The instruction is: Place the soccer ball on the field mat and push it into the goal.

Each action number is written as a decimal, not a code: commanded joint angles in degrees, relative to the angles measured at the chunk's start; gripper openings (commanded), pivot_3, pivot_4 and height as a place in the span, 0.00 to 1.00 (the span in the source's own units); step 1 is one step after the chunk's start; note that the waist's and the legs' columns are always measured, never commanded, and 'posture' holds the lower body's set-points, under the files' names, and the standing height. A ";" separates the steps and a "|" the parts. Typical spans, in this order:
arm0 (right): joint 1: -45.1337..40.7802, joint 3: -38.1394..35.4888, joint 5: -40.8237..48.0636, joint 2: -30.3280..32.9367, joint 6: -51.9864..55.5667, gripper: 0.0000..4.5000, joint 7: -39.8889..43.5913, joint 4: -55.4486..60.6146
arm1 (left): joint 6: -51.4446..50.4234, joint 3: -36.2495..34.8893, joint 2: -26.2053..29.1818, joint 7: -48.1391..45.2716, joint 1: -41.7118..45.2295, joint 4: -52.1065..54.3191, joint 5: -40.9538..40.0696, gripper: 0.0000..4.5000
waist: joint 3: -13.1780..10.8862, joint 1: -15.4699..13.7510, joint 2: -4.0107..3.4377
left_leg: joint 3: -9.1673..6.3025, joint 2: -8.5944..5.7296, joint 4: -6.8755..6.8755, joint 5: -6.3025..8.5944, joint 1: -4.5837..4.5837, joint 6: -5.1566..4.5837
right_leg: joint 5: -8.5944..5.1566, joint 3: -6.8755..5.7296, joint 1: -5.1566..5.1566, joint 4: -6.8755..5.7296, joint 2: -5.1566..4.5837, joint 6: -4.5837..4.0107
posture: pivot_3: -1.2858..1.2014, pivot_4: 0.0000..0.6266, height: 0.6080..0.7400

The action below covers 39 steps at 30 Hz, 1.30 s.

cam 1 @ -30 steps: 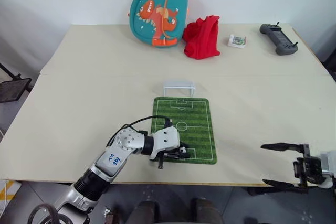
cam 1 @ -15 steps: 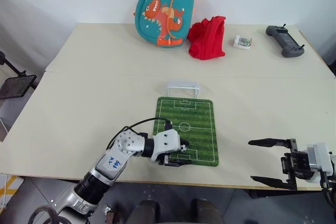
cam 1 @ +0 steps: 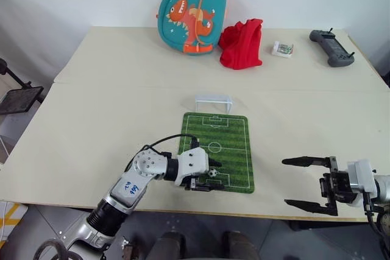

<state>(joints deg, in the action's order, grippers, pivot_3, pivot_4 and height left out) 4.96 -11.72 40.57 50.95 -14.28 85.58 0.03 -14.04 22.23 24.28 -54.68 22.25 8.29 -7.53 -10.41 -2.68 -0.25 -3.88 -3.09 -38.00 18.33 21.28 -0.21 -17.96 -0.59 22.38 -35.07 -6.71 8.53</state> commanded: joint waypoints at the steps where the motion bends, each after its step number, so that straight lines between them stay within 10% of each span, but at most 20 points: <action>1: -0.41 -2.14 -0.06 -0.69 0.79 1.00 0.40 1.82 | 0.62 -2.25 0.19 -1.94 0.67 2.83 -3.32 0.67 | 0.00 0.00 0.00 | 0.00 0.00 0.00 0.00 0.00 0.00 | 0.00 0.00 0.00 0.00 0.00 0.00 | 0.52 0.24 1.00; 6: -2.87 -2.22 0.46 -1.77 2.17 1.00 -0.08 1.67 | 0.81 -13.80 4.62 -6.80 -2.48 4.86 -14.31 0.63 | 0.00 1.02 0.00 | 0.00 0.03 -0.01 -0.01 0.00 0.01 | 0.00 0.00 0.03 -0.06 0.02 0.00 | 0.52 0.24 1.00; 16: -5.26 -4.00 -0.53 -4.83 3.68 1.00 -1.86 0.90 | 3.69 -11.71 7.19 -10.50 -13.01 6.78 -14.53 0.00 | 0.02 0.84 -0.04 | -0.07 0.07 -0.04 0.06 -0.01 0.02 | 0.00 -0.02 -0.03 -0.04 -0.04 -0.01 | 0.52 0.24 1.00; 39: -1.25 -6.06 -3.11 -7.61 3.59 1.00 -3.83 3.00 | 6.40 -3.63 -6.07 6.31 3.18 -12.01 0.62 0.00 | 0.02 1.00 -0.04 | 0.00 -0.03 -0.12 0.07 -0.02 -0.01 | 0.02 0.00 -0.01 -0.10 0.02 0.03 | 0.52 0.24 1.00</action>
<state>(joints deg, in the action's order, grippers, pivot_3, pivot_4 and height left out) 3.68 -16.50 37.08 43.84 -10.00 82.23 1.86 -10.64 19.20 18.76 -49.43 23.75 -2.08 -8.25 -10.39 -1.68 -0.29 -3.88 -3.13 -38.12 18.39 21.27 -0.22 -17.93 -0.59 22.38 -35.17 -6.69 8.57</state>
